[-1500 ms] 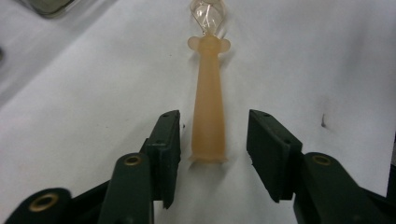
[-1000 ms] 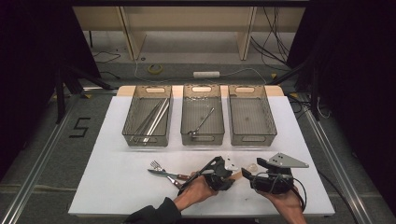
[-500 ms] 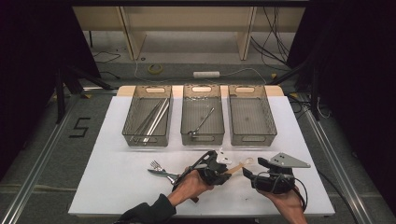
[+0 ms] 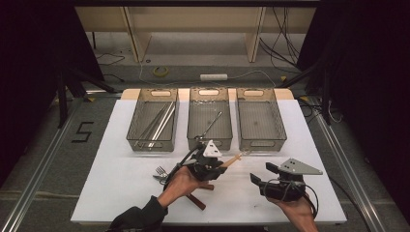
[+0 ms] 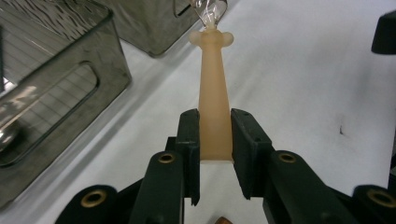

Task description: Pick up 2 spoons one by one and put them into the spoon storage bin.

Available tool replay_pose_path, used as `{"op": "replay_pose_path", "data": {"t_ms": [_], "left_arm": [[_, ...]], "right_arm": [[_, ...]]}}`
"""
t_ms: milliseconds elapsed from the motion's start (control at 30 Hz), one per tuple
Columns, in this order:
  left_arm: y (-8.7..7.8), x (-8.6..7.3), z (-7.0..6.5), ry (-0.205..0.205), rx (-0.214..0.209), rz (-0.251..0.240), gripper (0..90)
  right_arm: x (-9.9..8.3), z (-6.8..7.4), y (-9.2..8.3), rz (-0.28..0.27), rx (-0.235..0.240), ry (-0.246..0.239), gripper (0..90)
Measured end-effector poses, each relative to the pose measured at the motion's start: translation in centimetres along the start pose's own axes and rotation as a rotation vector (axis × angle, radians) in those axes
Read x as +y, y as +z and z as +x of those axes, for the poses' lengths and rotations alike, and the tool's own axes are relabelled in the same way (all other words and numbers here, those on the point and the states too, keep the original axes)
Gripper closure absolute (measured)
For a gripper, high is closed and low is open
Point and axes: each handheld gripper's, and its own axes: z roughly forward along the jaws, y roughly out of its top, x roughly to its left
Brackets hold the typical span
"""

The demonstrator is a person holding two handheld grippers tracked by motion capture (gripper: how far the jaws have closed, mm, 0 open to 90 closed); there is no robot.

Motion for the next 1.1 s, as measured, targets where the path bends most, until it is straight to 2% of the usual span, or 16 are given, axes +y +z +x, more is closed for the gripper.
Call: {"op": "replay_pose_path", "data": {"t_ms": [300,400,800,1100], "left_arm": [[-1.5,0.4,1.5,-0.046,0.028,-0.052,73.4],[-2.0,0.4,2.2,-0.074,0.034,-0.076,73.4],[-4.3,0.8,5.0,-0.150,0.088,-0.156,73.3],[-4.7,1.1,7.2,-0.227,0.125,-0.185,73.3]], "right_arm": [[-0.1,0.2,0.2,0.011,0.012,-0.010,29.3],[-0.1,0.3,0.2,0.016,0.016,-0.007,28.8],[0.0,0.6,0.2,0.000,0.024,-0.006,19.7],[0.1,0.7,0.1,-0.017,0.032,0.000,17.3]]}}
